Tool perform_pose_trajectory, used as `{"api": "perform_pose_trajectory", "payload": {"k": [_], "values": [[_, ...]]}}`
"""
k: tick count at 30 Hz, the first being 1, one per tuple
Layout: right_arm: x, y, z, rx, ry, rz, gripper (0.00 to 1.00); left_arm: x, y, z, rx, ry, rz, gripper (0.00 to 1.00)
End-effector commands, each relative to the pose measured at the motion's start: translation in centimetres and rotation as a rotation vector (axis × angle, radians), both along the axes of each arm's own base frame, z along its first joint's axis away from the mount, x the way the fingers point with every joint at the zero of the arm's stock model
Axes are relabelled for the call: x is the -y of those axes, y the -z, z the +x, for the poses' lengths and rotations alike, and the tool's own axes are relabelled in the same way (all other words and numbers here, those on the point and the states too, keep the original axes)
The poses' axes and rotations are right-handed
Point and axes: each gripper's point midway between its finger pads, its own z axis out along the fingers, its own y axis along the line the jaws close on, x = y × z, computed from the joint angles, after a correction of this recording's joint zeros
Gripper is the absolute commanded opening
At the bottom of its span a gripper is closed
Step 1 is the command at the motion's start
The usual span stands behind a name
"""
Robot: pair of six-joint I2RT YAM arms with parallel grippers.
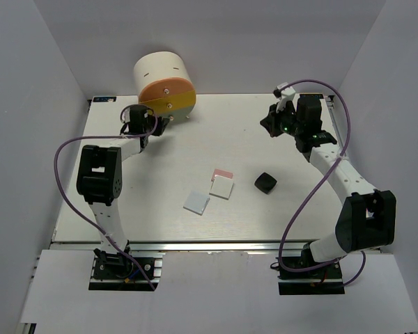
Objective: Organize the makeup
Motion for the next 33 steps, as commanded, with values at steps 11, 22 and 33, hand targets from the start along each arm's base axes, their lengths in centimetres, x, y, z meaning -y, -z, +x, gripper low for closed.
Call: {"api": "perform_pose_trajectory", "payload": {"k": [11,22,33], "values": [[0.4,-2.1,-0.1,0.073,0.006,0.005,0.0,-0.2,-2.1,1.4,0.034,-0.006,0.0,0.2],[1.1,-1.7,0.2,0.069,0.025,0.005,0.0,0.3,0.7,1.8,0.004,0.025,0.01,0.39],[1.2,-1.1,0.3,0.052,0.028,0.01,0.0,0.4,2.6,2.9,-0.01,0.04,0.035,0.43]]}}
